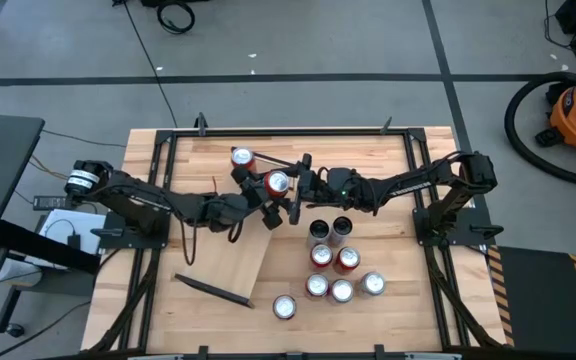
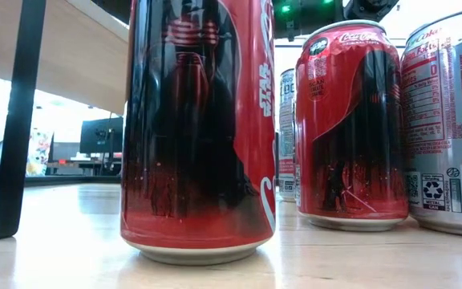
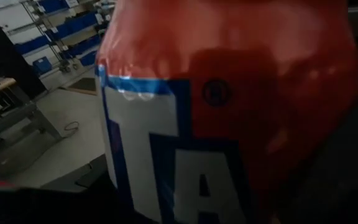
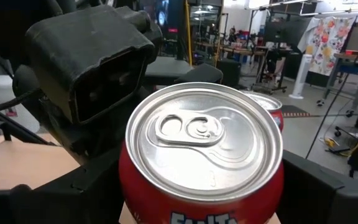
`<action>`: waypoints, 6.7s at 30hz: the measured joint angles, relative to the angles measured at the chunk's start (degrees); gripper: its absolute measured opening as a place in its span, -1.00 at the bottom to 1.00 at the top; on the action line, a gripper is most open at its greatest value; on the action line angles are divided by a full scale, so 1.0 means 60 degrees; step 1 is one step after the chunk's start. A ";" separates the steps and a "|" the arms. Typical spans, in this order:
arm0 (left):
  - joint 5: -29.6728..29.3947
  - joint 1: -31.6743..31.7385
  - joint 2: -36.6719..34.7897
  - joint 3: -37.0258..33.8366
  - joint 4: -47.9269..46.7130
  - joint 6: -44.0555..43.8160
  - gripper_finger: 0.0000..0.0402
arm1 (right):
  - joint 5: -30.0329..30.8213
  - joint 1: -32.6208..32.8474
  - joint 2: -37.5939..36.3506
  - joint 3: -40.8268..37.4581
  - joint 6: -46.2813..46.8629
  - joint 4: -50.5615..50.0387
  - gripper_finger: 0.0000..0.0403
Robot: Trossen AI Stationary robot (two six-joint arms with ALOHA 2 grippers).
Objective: Place canned beverage on shelf
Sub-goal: Put the orange soda can on the shelf
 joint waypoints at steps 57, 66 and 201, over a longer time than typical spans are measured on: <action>-0.0530 -0.0413 0.0029 0.0000 0.0373 0.0203 0.59 | -0.0137 0.0117 0.0018 0.0015 -0.0507 0.0311 0.62; -0.0424 -0.0360 0.0025 -0.0004 0.0368 -0.0435 0.59 | -0.0310 0.0114 0.0011 0.0015 -0.0268 0.0306 0.63; -0.0869 -0.3409 -0.3293 0.0018 -0.0600 0.1944 0.97 | -0.2312 -0.1599 0.0413 0.1851 0.0623 -0.4067 0.63</action>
